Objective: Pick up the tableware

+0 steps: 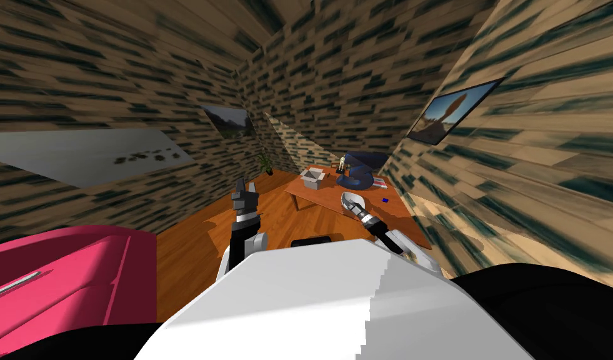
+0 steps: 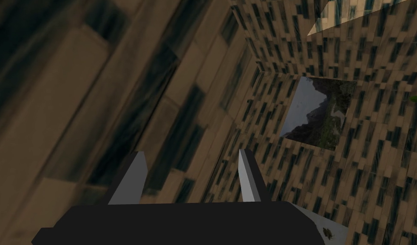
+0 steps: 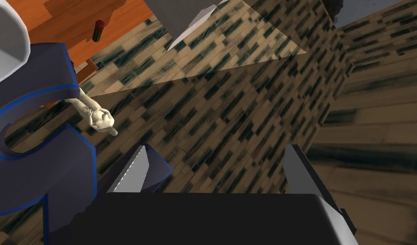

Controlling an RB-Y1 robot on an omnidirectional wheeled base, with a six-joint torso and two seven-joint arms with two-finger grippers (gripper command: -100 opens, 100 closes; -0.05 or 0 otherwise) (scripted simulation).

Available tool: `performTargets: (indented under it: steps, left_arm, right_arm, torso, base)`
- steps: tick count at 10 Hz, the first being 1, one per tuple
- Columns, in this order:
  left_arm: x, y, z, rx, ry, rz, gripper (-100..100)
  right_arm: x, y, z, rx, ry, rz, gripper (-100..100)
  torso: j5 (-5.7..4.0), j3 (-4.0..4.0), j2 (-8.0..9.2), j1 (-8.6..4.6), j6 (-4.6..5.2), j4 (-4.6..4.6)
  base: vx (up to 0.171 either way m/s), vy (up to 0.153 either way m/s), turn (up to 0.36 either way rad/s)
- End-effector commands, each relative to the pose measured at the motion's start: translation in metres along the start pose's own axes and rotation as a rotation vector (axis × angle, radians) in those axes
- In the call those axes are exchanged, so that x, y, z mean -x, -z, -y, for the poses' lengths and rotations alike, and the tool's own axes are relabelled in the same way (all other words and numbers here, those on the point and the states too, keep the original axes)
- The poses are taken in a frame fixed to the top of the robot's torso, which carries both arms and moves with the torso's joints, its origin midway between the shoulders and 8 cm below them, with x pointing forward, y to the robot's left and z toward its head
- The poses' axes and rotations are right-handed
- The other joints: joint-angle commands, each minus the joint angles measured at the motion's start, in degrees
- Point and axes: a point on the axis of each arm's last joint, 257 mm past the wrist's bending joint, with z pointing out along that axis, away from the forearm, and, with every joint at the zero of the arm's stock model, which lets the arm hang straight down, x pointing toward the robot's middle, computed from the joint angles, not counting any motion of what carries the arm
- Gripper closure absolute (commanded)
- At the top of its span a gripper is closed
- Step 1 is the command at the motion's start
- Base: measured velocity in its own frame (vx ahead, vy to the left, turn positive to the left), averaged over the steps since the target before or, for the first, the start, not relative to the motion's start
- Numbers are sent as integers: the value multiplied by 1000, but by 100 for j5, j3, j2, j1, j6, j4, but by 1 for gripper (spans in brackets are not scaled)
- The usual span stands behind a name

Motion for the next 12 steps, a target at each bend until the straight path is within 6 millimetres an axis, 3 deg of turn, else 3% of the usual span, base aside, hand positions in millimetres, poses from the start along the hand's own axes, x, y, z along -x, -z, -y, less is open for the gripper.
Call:
performTargets:
  steps: [1,2,3,4,5,6,7,9,10,11,12]
  left_arm:
    - [0,0,0,0,0,0,0]
    - [0,0,0,0,0,0,0]
    - [0,0,0,0,0,0,0]
    - [0,0,0,0,0,0,0]
    - [0,0,0,0,0,0,0]
    - [0,0,0,0,0,0,0]
    - [0,0,0,0,0,0,0]
    - [0,0,0,0,0,0,0]
    - [0,0,0,0,0,0,0]
    - [0,0,0,0,0,0,0]
    - [0,0,0,0,0,0,0]
  right_arm:
    - [-16,7,26,-45,82,-71,-100]
    - [-27,16,44,-79,132,-122,-100]
    - [-29,17,47,-82,149,-133,-100]
    - [-41,29,69,-118,212,-196,-100]
    - [-41,29,69,-117,216,-198,-100]
    - [-51,42,88,-145,284,-261,-100]
    - [-52,43,90,-150,284,-264,-100]
    - [-69,74,133,-213,404,-389,-100]
    - [-68,75,134,-210,423,-398,-100]
    - [-75,92,154,-238,486,-461,-100]
    - [-73,92,155,-237,495,-465,-100]
  torso:
    - [0,0,0,0,0,0]
    - [-1,-2,-4,-3,-3,-1]
    - [1,-4,-7,7,-4,-2]
    - [1,-4,-7,0,0,-2]
    - [-1,-5,-8,-3,-2,-2]
    - [-1,-5,-9,-7,0,-2]
    - [-1,-7,-12,-6,-2,-3]
    - [-2,-9,-17,-8,-3,-3]
    - [0,-14,-24,1,-2,-5]
    - [1,-11,-19,-1,1,-4]
    - [0,-10,-17,-1,-1,-4]
  base:
    - [0,65,118]
    - [2,98,182]
    - [6,72,51]
    - [14,59,100]
    - [14,52,59]
    - [22,60,120]
    - [20,51,55]
    - [46,71,138]
    - [40,69,38]
    - [33,67,84]
    - [31,49,44]
